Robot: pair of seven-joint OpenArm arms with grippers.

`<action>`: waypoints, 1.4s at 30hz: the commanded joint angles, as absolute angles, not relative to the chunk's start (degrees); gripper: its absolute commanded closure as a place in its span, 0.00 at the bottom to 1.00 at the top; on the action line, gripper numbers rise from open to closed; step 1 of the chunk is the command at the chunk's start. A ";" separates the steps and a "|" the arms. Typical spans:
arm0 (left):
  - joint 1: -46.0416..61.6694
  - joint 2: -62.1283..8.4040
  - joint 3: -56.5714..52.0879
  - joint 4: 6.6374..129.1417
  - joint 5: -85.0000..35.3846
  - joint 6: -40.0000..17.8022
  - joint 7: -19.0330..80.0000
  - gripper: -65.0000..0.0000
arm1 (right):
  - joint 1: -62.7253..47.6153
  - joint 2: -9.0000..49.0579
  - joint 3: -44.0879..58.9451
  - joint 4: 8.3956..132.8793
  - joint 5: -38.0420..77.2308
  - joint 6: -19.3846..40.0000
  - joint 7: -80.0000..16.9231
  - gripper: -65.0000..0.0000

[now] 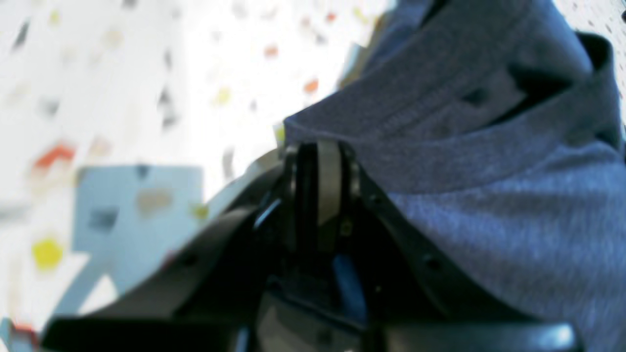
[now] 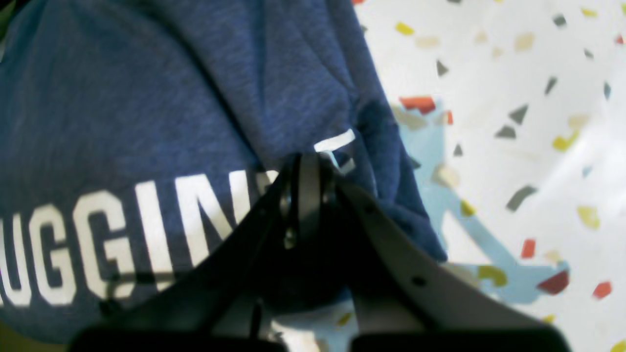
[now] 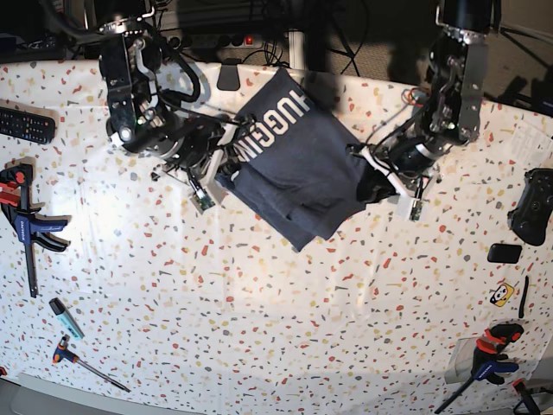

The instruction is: Fold the T-shirt properly

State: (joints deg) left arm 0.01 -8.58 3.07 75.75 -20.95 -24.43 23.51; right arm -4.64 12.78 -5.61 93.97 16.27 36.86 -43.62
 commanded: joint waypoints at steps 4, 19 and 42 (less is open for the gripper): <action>-4.80 -6.31 3.16 72.86 -21.02 -24.56 23.27 0.93 | -5.91 12.62 -5.48 95.24 16.69 37.23 -40.21 1.00; -15.51 -0.89 3.16 65.36 -15.84 -27.00 22.22 0.93 | -6.20 4.14 -5.50 95.24 16.14 37.04 -37.39 1.00; -8.40 -16.97 3.05 83.90 -31.57 -26.96 32.03 1.00 | -8.62 4.14 19.35 108.57 24.88 37.93 -46.85 1.00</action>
State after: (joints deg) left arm -7.27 -16.53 3.38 82.78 -30.59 -26.44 33.47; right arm -9.17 3.90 19.38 107.57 23.90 37.12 -48.10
